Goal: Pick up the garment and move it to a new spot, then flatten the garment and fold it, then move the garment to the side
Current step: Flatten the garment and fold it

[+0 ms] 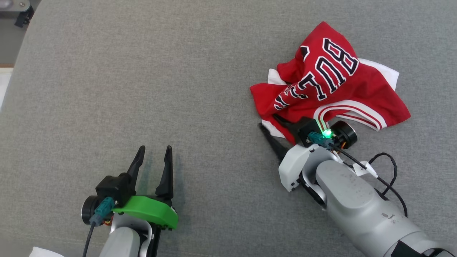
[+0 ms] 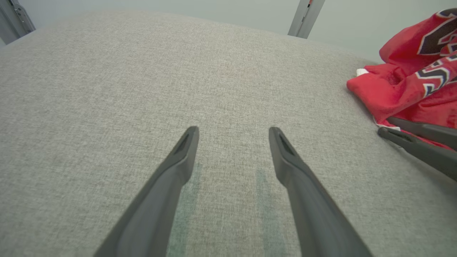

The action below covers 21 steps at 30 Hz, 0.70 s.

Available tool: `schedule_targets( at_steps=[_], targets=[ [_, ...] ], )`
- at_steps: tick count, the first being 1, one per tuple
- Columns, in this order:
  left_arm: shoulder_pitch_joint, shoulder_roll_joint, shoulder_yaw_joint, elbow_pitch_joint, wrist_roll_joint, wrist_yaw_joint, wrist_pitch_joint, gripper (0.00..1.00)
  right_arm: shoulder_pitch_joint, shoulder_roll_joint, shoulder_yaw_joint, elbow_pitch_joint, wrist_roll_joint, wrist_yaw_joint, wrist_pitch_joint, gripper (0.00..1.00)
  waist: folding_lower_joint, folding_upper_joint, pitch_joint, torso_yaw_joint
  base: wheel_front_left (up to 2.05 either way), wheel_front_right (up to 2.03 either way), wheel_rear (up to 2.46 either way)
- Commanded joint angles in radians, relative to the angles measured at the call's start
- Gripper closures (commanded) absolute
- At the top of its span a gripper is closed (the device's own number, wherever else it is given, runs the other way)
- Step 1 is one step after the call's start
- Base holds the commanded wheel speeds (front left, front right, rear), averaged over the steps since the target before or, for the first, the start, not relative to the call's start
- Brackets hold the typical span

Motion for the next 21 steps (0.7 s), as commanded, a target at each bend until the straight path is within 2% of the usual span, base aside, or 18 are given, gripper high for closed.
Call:
schedule_targets(
  at_steps=[1, 7, 12, 16, 21],
  targets=[
    [-0.013, 0.003, 0.001, 0.008, -0.011, 0.0, 0.0, 0.0, 0.032, 0.001, 0.025, 0.03, 0.006, 0.006, 0.018, 1.0, 0.0, 0.0, -0.003, 0.002, 0.0, 0.0, 0.0],
    [0.02, 0.002, 0.01, 0.022, 0.0, -0.002, 0.0, 0.0, 0.015, 0.001, 0.001, -0.101, 0.008, 0.004, 0.01, 1.0, 0.0, 0.0, -0.044, -0.017, 0.0, 0.0, 0.0],
    [0.04, 0.003, 0.011, 0.024, 0.006, -0.004, 0.0, 0.0, -0.039, -0.002, -0.016, -0.302, 0.079, 0.003, 0.009, 1.0, 0.0, 0.0, -0.088, -0.04, 0.0, 0.0, 0.0],
    [0.052, 0.003, 0.011, 0.025, 0.008, -0.002, 0.0, 0.0, -0.082, -0.002, -0.074, -0.463, 0.14, 0.003, 0.009, 1.0, 0.0, 0.0, -0.115, -0.06, 0.0, 0.0, 0.0],
    [0.067, 0.003, 0.016, 0.028, 0.012, 0.0, 0.0, 0.0, -0.116, -0.002, -0.173, -0.578, 0.161, 0.003, 0.009, 1.0, 0.0, 0.0, -0.141, -0.086, 0.0, 0.0, 0.0]
  ],
)
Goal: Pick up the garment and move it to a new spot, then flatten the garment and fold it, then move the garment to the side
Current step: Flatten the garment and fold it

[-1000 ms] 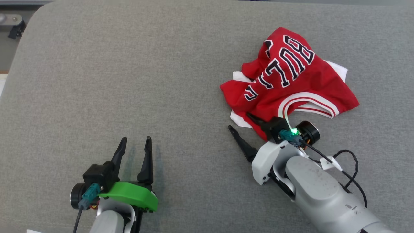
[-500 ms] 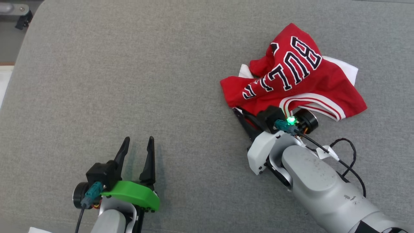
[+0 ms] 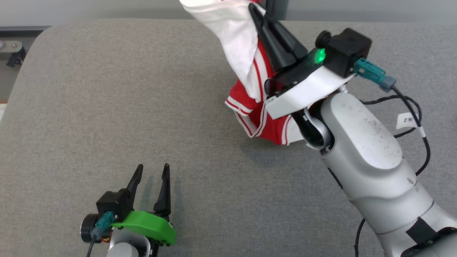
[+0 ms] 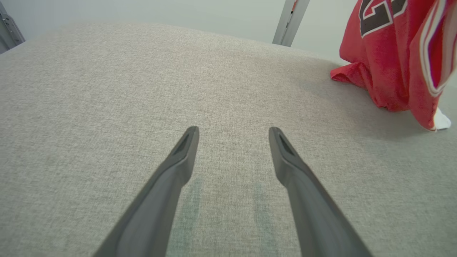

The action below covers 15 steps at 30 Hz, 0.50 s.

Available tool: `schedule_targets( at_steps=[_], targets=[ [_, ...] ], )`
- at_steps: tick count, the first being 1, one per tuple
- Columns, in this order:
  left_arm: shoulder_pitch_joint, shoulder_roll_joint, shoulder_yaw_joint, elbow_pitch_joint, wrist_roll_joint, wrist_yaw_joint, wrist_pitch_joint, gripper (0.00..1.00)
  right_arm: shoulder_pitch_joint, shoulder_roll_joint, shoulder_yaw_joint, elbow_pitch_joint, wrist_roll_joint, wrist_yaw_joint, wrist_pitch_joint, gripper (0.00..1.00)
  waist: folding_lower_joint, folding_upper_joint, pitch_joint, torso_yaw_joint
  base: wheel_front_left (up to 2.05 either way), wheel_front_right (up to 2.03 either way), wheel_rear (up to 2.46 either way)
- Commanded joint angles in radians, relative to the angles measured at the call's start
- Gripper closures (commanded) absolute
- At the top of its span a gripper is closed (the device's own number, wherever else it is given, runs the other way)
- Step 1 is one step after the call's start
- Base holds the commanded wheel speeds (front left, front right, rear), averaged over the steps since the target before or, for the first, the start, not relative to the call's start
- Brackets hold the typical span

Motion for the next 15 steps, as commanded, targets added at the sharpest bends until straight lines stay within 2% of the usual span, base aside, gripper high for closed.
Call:
schedule_targets(
  at_steps=[1, 7, 11, 14, 15],
  targets=[
    [0.014, 0.003, 0.004, 0.002, 0.004, 0.001, 0.0, 0.0, -0.007, -0.004, -0.026, -0.018, 0.006, 0.0, -0.002, 1.0, 0.0, 0.0, -0.024, -0.025, 0.0, 0.0, 0.0],
    [0.028, 0.003, 0.003, 0.002, 0.01, 0.001, 0.0, 0.0, 0.006, -0.007, -0.091, -0.035, -0.016, 0.0, -0.002, 1.0, 0.0, 0.0, -0.049, -0.047, 0.0, 0.0, 0.0],
    [0.035, 0.003, 0.001, 0.001, 0.01, 0.002, 0.0, 0.0, 0.022, -0.066, -0.149, 0.005, -0.032, 0.0, -0.002, 1.0, 0.0, 0.0, -0.059, -0.055, 0.0, 0.0, 0.0],
    [0.038, 0.003, -0.004, -0.003, 0.01, 0.001, 0.0, 0.0, 0.071, -0.115, -0.223, 0.081, -0.067, 0.0, -0.002, 1.0, 0.0, 0.0, -0.061, -0.057, 0.0, 0.0, 0.0],
    [0.039, 0.003, -0.004, -0.004, 0.01, 0.001, 0.0, 0.0, 0.089, -0.128, -0.235, 0.112, -0.078, 0.0, -0.002, 0.9, 0.0, 0.0, -0.061, -0.058, 0.0, 0.0, 0.0]
  ],
)
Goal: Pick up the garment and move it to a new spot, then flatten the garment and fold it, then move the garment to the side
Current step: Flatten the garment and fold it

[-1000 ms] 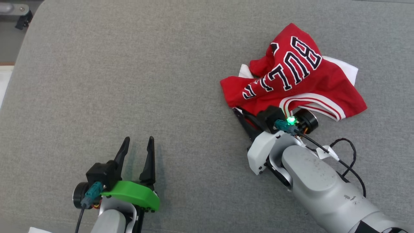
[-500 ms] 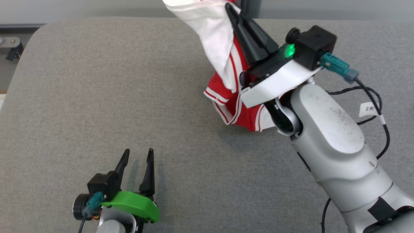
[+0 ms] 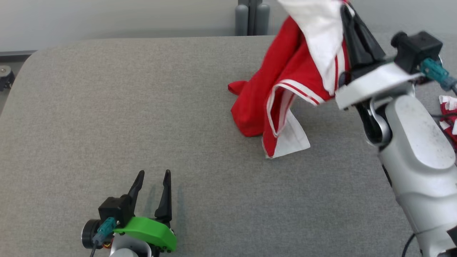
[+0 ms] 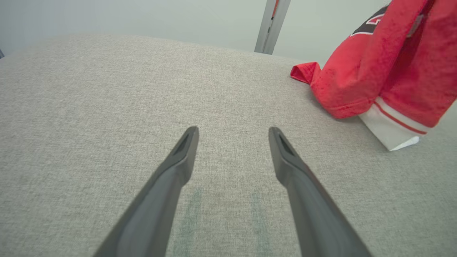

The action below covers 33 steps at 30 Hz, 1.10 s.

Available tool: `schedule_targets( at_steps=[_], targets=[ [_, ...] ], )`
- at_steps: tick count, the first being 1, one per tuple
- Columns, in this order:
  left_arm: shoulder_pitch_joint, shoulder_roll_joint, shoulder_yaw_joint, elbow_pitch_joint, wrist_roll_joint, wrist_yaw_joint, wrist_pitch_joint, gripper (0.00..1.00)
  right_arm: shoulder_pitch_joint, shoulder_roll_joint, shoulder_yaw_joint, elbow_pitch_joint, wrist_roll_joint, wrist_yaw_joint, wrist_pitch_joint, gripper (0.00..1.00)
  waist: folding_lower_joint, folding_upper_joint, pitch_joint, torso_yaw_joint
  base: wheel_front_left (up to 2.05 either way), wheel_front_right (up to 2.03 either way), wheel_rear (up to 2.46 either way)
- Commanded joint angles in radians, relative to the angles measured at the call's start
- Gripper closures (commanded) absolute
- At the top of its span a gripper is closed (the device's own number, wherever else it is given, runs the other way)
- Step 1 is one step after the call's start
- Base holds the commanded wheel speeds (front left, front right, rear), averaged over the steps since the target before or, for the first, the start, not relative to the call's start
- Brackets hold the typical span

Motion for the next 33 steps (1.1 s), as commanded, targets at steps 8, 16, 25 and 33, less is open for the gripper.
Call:
schedule_targets(
  at_steps=[8, 16, 25, 33],
  targets=[
    [0.014, 0.003, -0.006, -0.002, 0.007, -0.003, 0.0, 0.0, 0.186, -0.044, -0.143, 0.182, -0.116, 0.0, -0.002, 0.0, 0.0, 0.0, 0.006, -0.01, 0.0, 0.0, 0.0],
    [-0.003, 0.003, -0.002, -0.006, 0.018, -0.005, 0.0, 0.0, 0.33, 0.017, -0.219, 0.197, -0.211, 0.0, -0.001, 0.0, 0.0, 0.0, 0.023, -0.025, 0.0, 0.0, 0.0],
    [-0.043, 0.003, -0.024, -0.016, 0.007, -0.007, 0.0, 0.0, 0.325, 0.038, -0.298, 0.242, -0.278, 0.0, -0.001, 0.0, 0.0, 0.0, 0.083, -0.017, 0.0, 0.0, 0.0],
    [-0.077, 0.003, -0.028, -0.015, 0.014, -0.009, 0.0, 0.0, 0.259, 0.053, -0.42, 0.305, -0.307, 0.0, -0.001, 0.0, 0.0, 0.0, 0.147, -0.001, 0.0, 0.0, 0.0]
  ],
)
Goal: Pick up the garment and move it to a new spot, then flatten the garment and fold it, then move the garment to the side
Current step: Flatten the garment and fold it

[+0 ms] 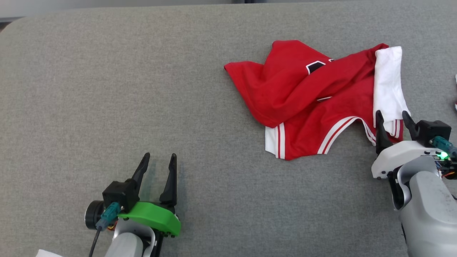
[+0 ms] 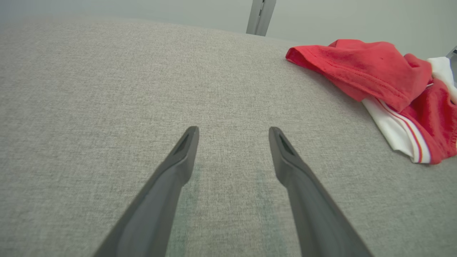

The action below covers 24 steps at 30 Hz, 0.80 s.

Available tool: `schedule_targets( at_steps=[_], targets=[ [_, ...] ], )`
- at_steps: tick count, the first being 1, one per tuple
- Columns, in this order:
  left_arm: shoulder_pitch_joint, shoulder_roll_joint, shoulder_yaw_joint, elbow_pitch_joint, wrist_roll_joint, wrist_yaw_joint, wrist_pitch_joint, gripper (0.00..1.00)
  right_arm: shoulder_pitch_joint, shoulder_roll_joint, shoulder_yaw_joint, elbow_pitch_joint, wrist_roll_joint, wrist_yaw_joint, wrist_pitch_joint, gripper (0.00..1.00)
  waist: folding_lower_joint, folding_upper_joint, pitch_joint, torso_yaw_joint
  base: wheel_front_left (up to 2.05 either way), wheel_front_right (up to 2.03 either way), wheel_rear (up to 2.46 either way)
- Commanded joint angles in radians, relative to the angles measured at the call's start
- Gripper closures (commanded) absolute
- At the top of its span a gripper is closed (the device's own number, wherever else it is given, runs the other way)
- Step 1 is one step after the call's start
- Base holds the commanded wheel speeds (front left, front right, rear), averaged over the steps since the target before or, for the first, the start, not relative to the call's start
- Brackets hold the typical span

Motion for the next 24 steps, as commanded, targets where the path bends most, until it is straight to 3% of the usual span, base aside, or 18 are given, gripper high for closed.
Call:
schedule_targets(
  at_steps=[1, 10, 23, 24],
  targets=[
    [-0.02, 0.003, -0.001, 0.0, 0.005, -0.002, 0.0, 0.0, -0.015, 0.001, -0.013, 0.01, -0.002, 0.0, -0.002, 0.0, 0.0, -0.0001, 0.023, 0.01, 0.0, 0.0, 0.0],
    [-0.043, 0.003, -0.007, -0.004, 0.009, -0.006, 0.0, 0.0, -0.066, 0.022, -0.165, 0.041, 0.053, 0.0, -0.002, 0.0, 0.0, -0.0001, 0.055, 0.019, 0.0, 0.0, 0.0],
    [-0.063, 0.003, -0.006, -0.003, 0.017, -0.008, 0.0, 0.0, -0.114, 0.028, -0.31, 0.125, 0.037, -0.001, 0.0, 0.01, 0.0, -0.0001, 0.09, 0.022, 0.0, 0.0, 0.0],
    [-0.064, 0.003, -0.006, -0.003, 0.017, -0.008, 0.0, 0.0, -0.116, 0.029, -0.314, 0.129, 0.034, -0.001, 0.0, 0.57, 0.0, -0.0001, 0.091, 0.021, 0.0, 0.0, 0.0]
  ],
)
